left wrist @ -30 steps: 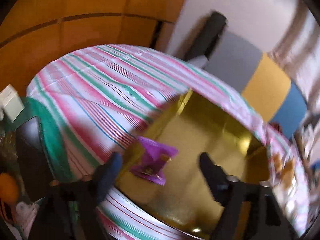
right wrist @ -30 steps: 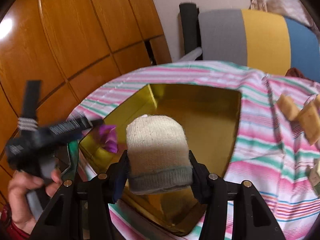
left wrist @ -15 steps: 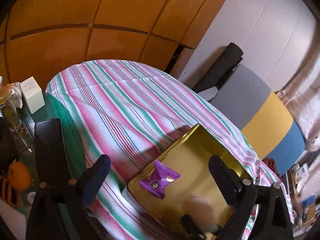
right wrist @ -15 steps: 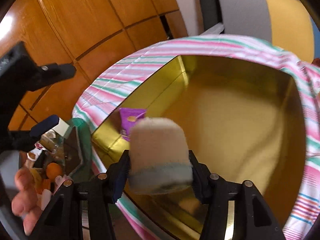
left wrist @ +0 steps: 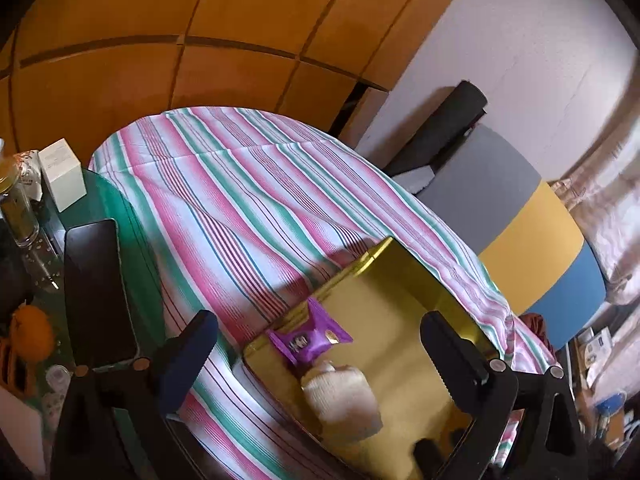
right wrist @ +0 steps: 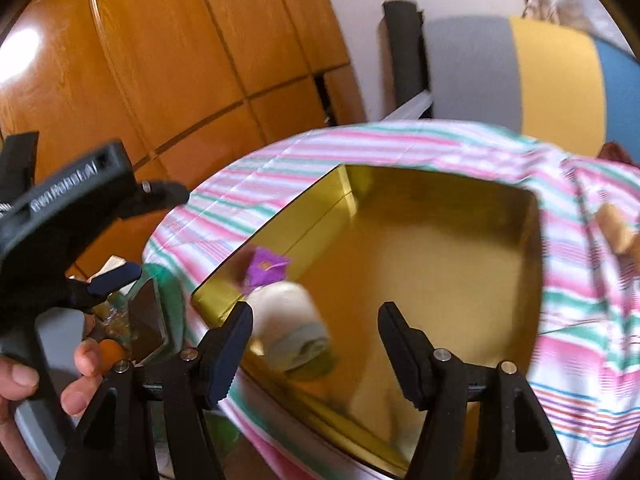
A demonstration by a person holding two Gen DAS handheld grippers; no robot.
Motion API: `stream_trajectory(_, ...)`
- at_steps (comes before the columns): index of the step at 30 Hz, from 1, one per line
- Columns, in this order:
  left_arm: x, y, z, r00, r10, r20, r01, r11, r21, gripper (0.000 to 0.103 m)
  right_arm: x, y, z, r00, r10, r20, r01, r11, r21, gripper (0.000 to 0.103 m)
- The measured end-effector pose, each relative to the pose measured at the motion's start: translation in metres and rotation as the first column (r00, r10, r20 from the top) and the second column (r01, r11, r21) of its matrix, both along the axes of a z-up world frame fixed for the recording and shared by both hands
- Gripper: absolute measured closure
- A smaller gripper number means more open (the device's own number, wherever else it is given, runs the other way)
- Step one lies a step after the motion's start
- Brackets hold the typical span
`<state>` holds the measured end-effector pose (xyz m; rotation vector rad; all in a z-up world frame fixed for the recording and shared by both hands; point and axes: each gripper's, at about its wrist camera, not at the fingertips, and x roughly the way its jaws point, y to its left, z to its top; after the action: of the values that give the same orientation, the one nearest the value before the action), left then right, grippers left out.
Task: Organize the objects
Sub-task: 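Open both grippers to drop the packet and roll into the tray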
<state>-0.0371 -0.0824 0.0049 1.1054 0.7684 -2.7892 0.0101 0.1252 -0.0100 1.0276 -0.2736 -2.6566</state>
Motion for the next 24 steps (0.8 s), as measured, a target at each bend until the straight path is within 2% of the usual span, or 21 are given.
stream_trajectory(5,0.002,0.023,-0.005,0.997,-0.073,0.020,0.073,0.997,-0.014,0.000,0.012,0.021,0.012,0.998,-0.060,-0.033,0.061,0.997,0.046,0.037)
stream_trajectory(13,0.010,0.064,-0.011,0.981,-0.191,0.044,0.193,0.980,-0.042,0.000,0.028,0.063,0.012,0.986,-0.162,-0.028,0.163,0.985,0.050,0.037)
stream_trajectory(21,0.020,0.112,-0.018,0.937,-0.343,0.073,0.349,0.932,-0.097,0.000,0.043,0.115,-0.001,0.959,-0.285,0.013,0.283,0.956,0.073,0.037)
stream_trajectory(24,0.025,0.126,-0.020,0.915,-0.397,0.076,0.403,0.910,-0.094,0.000,0.056,0.146,-0.006,0.938,-0.345,0.022,0.341,0.936,0.090,0.037)
